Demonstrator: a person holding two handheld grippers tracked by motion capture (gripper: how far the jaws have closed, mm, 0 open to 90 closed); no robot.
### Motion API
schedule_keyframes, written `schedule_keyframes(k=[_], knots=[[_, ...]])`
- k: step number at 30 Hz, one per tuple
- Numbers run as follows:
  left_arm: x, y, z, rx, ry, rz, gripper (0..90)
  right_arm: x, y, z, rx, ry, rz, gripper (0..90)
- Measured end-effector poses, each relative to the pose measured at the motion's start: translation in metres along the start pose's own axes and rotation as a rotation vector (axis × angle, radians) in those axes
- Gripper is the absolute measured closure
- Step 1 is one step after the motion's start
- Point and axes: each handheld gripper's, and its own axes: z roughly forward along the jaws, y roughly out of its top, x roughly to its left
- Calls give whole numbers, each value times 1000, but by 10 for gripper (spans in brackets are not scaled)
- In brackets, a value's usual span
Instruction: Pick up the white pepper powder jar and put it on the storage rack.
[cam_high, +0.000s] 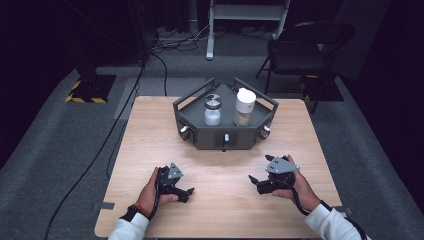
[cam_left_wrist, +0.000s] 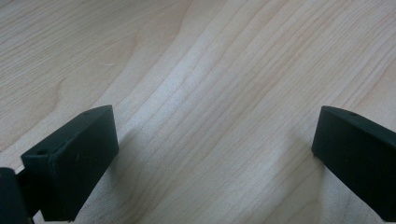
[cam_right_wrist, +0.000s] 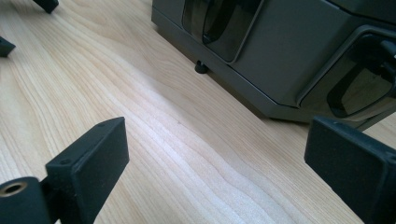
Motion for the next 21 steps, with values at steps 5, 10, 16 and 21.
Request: schedule_keyframes(k=[5, 10, 16, 21], knots=[[0, 0, 0, 0, 1, -1, 0, 0, -3, 3, 22, 15, -6, 61], [0, 0, 0, 0, 2, -1, 0, 0, -7, 4, 51, 23, -12, 61], [0, 0, 0, 0, 2, -2, 0, 2, -9, 9, 81, 32, -22, 61], [-1, 0, 0, 0, 3, -2, 0, 4, -12, 14, 109, 42, -31, 61]])
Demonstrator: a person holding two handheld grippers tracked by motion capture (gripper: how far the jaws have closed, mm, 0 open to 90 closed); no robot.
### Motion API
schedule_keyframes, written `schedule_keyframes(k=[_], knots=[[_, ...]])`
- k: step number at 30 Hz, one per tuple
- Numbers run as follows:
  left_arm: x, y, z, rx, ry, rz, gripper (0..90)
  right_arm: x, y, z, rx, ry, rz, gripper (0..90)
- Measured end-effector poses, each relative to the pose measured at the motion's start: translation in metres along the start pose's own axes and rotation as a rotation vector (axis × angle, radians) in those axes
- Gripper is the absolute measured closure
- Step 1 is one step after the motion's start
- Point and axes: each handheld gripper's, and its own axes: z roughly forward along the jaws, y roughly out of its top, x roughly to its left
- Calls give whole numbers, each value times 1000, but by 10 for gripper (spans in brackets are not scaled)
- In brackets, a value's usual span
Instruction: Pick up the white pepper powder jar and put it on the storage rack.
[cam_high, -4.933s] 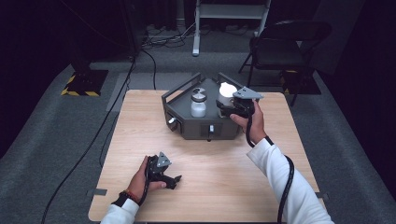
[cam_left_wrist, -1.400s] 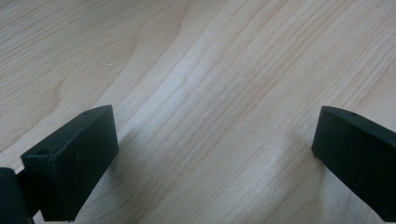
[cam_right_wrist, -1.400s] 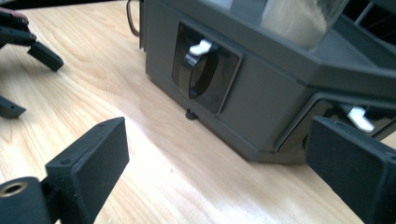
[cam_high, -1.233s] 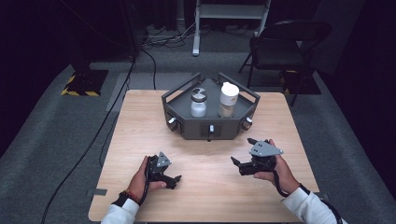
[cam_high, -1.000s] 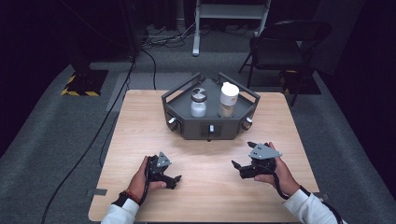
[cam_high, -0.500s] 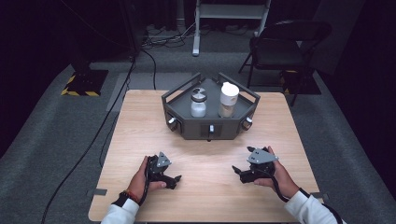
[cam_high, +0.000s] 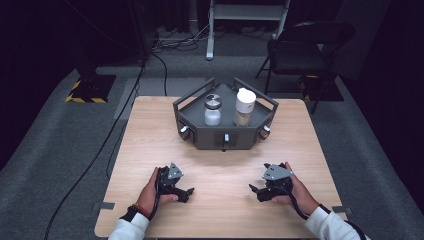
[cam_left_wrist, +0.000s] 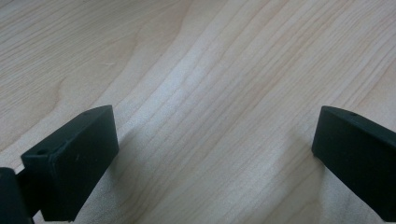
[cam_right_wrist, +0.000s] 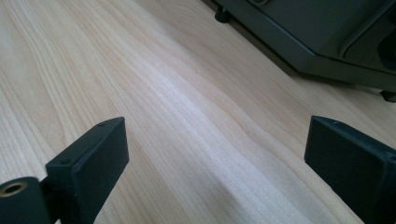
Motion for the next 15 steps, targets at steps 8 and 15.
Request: schedule_keyframes(k=[8, 15], knots=[[0, 0, 0, 1, 1, 0, 0, 1, -1, 5, 28, 11, -6, 61], [0, 0, 0, 1, 1, -1, 1, 2, -2, 8, 47, 9, -9, 61]])
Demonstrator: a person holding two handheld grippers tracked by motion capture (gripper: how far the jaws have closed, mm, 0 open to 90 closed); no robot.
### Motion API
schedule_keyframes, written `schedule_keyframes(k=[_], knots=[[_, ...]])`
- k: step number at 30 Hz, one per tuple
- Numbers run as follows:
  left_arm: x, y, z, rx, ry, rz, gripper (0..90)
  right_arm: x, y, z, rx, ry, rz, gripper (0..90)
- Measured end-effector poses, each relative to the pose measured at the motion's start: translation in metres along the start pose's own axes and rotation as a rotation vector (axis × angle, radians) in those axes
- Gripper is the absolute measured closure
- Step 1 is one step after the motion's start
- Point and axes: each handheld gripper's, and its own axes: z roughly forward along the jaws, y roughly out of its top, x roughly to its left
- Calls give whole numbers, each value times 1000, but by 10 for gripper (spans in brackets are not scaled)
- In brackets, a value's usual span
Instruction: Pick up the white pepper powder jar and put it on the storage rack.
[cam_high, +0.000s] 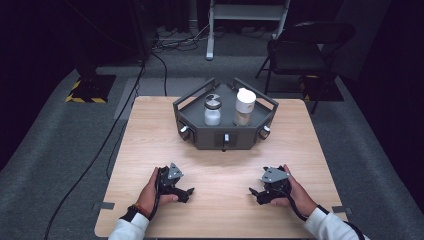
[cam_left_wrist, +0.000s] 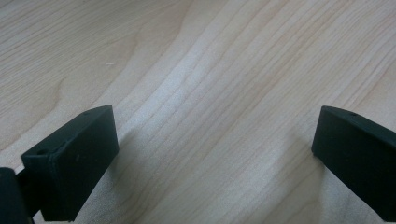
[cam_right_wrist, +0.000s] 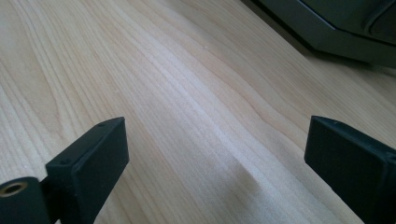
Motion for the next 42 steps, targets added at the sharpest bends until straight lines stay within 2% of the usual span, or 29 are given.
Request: schedule_keyframes(k=[6, 15, 22, 32, 42], knots=[[0, 0, 0, 0, 1, 1, 0, 0, -2, 2, 22, 8, -5, 61], [0, 0, 0, 0, 0, 0, 0, -6, -6, 3, 20, 27, 36, 53], [0, 0, 0, 0, 0, 0, 0, -16, -11, 6, 16, 56, 90, 14], [-1, -1, 0, -1, 4, 0, 0, -36, -17, 11, 25, 124, 185, 2], [-1, -1, -1, 1, 3, -3, 0, -39, -16, 13, 25, 133, 180, 0]])
